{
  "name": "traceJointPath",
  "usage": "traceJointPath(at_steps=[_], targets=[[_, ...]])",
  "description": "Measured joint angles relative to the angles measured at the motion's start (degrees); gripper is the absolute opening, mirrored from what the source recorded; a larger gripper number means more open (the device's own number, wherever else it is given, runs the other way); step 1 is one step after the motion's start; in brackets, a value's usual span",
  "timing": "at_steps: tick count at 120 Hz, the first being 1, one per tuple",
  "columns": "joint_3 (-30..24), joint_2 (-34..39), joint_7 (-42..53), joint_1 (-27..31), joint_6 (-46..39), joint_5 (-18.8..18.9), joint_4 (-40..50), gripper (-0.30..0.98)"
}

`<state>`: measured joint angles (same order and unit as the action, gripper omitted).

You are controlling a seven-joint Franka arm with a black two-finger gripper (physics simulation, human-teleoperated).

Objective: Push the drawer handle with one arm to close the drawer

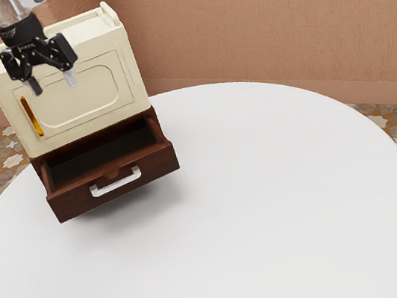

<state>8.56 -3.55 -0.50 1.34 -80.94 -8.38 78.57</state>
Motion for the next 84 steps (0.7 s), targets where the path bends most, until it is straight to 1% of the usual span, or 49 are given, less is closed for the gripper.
traceJointPath(at_steps=[8,18,28,34,44,50,58,63,71,79,84], targets=[[-0.15,2.18,-0.16,-0.55,-1.23,0.21,3.55,0.69],[-0.81,2.33,-0.32,-0.43,-3.92,1.19,7.78,0.69],[-1.21,-0.63,-0.74,-0.25,-7.58,1.99,11.04,0.69],[-1.53,-3.17,-1.19,-0.07,-9.77,2.16,11.61,0.69],[-3.51,-6.97,-2.54,-0.08,-13.24,2.49,11.80,0.68],[-3.88,-8.66,-3.44,-0.31,-14.80,2.56,11.87,0.64],[-4.05,-10.55,-5.20,-0.25,-16.44,3.28,11.99,0.54],[-4.10,-10.66,-6.39,-0.23,-17.75,3.69,13.73,0.49],[-4.99,-9.35,-8.46,-0.09,-19.87,4.06,17.12,0.42],[-7.40,-1.33,-10.79,-0.23,-23.37,4.51,27.86,0.37],[-8.51,1.88,-12.29,-0.72,-25.16,4.69,32.11,0.34]])
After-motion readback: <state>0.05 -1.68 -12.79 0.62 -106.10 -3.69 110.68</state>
